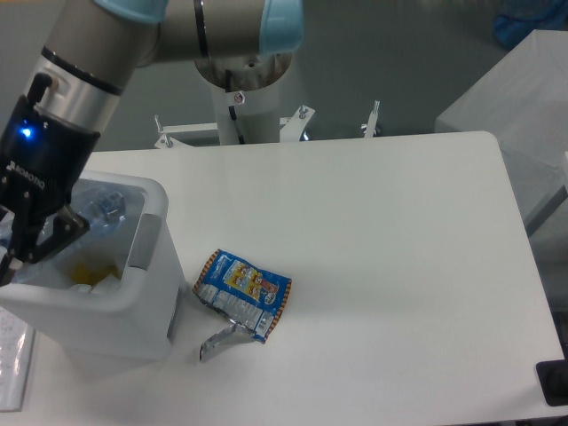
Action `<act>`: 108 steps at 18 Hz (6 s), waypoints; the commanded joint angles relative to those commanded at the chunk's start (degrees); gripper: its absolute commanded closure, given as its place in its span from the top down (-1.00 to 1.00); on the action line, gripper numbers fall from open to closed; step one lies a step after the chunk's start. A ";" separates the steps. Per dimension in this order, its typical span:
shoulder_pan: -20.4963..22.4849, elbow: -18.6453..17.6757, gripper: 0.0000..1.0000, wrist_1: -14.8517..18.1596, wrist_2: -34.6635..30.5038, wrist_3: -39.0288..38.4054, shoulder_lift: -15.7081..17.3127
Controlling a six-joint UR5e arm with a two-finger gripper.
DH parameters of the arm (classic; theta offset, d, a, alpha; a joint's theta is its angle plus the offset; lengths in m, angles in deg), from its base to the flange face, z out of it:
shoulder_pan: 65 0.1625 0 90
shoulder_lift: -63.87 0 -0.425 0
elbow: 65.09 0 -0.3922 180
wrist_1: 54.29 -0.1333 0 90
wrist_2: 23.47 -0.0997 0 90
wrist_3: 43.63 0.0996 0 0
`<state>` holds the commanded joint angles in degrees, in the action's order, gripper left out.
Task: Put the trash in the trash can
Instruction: 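Carry the bottle over the white bin and release it inside, then move the open gripper back above the blue snack wrapper, then lower the gripper onto the wrapper and close on it, then lift the blue wrapper up from the table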
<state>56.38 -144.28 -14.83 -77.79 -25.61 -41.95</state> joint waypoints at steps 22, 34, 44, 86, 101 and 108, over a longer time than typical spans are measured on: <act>19.24 -10.27 0.89 0.97 -5.69 1.57 2.02; 19.07 -21.35 0.98 1.14 -18.89 16.08 2.37; 18.72 -27.41 1.00 1.05 -23.55 18.02 2.63; 7.65 -16.17 -0.69 0.00 -27.07 42.28 -17.14; 18.54 -11.97 -0.92 0.09 -8.45 29.03 -7.13; 18.81 -5.11 -0.92 0.09 -4.31 10.24 -3.26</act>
<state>75.19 -149.38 -14.74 -82.10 -15.37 -45.21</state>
